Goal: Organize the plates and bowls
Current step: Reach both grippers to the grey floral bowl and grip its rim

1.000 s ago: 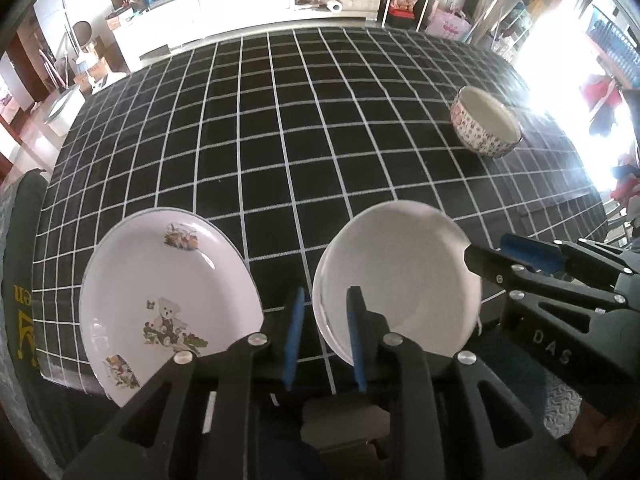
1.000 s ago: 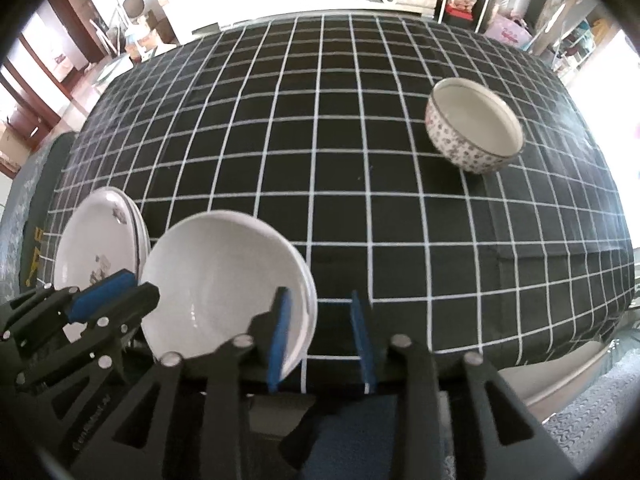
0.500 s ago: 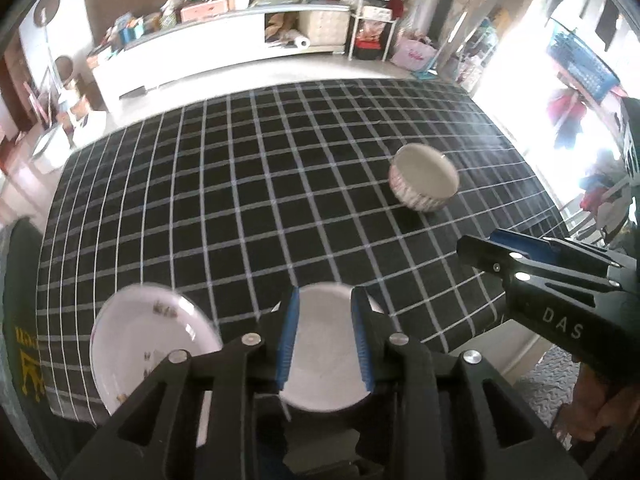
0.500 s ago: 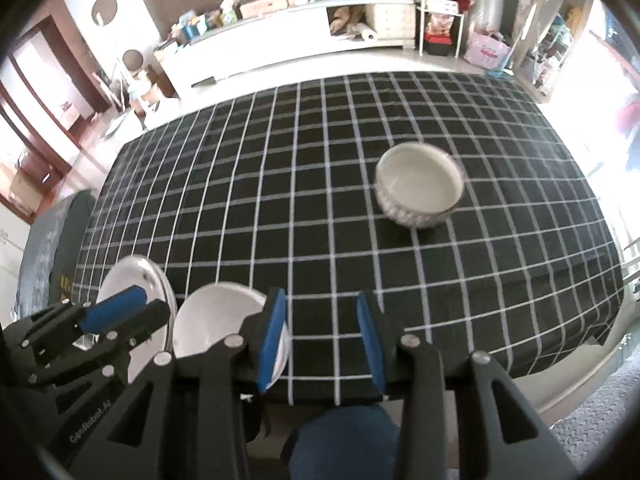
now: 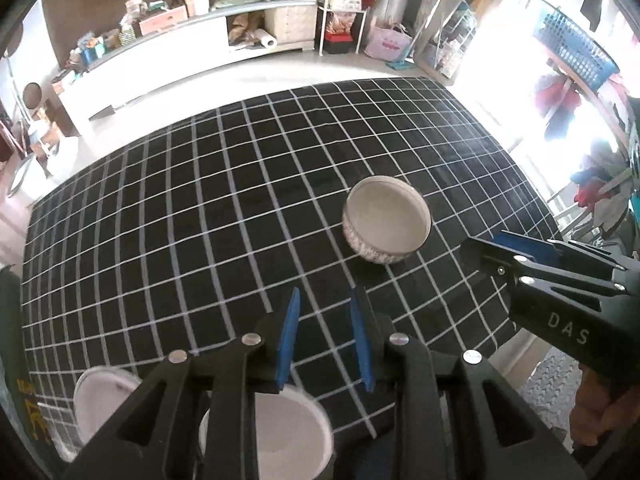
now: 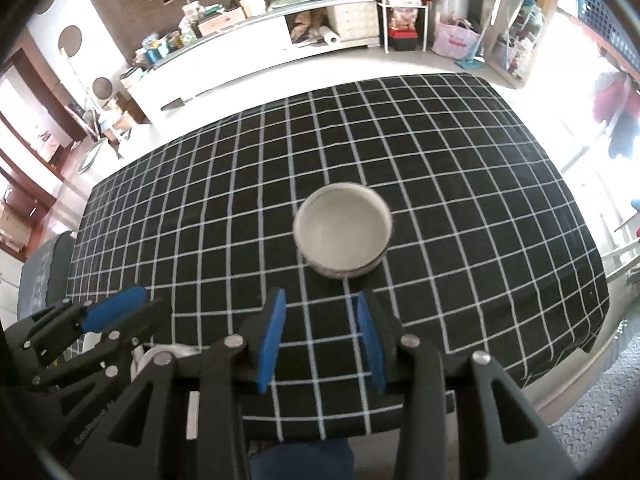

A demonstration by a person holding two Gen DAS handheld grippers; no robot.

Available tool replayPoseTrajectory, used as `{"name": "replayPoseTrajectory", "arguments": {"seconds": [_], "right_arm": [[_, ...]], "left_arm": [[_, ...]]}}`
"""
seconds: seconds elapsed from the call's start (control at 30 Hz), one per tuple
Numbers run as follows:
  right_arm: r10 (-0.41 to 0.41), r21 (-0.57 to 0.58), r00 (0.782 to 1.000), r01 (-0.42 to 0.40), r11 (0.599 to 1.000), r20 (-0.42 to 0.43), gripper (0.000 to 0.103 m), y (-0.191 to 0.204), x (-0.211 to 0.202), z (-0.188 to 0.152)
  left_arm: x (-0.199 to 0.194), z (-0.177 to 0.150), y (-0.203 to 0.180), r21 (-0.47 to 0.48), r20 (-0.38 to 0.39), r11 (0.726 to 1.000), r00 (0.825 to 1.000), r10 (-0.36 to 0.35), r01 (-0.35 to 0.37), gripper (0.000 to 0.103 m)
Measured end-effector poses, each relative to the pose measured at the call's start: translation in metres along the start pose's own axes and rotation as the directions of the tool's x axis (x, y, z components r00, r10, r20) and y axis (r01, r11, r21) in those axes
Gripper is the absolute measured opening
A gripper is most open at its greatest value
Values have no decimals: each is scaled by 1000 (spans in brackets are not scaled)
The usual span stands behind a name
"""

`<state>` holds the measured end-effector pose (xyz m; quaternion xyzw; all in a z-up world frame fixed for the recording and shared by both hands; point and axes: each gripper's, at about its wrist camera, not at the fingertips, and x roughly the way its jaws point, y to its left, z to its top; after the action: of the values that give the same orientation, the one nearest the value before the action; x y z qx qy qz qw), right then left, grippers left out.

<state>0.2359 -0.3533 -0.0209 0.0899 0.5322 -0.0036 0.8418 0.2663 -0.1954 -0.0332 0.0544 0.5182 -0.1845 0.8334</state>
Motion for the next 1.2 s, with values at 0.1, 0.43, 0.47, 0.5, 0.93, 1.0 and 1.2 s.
{"name": "replayPoseTrajectory", "arguments": {"seconds": [0.1, 0.43, 0.47, 0.5, 0.93, 1.0, 1.2], "right_arm": [[-19, 13, 1000, 19, 1000, -5, 42, -14, 7, 9], [-47, 71, 994, 54, 996, -97, 42, -55, 73, 31], [-51, 70, 994, 58, 996, -100, 42, -56, 78, 31], [-56, 67, 993, 63, 996, -102, 40, -58, 82, 32], [-12, 59, 992, 20, 998, -124, 14, -61, 113, 34], [-15, 43, 995, 19, 999, -99, 10, -57, 108, 30], [-33, 25, 994, 36, 999, -105, 10, -46, 105, 20]], "left_arm": [[21, 16, -10, 10, -19, 1000, 1000, -3, 3, 24], [101, 45, -19, -14, -106, 1000, 994, -19, 17, 24], [110, 47, -18, -19, -112, 1000, 994, -15, 13, 24], [115, 47, -16, -24, -115, 1000, 993, -13, 10, 24], [146, 54, -22, -14, -128, 1000, 992, -22, 20, 15], [150, 56, -28, 9, -134, 1000, 991, 0, 1, 10], [153, 52, -38, 60, -149, 998, 988, 40, -31, 6]]}}
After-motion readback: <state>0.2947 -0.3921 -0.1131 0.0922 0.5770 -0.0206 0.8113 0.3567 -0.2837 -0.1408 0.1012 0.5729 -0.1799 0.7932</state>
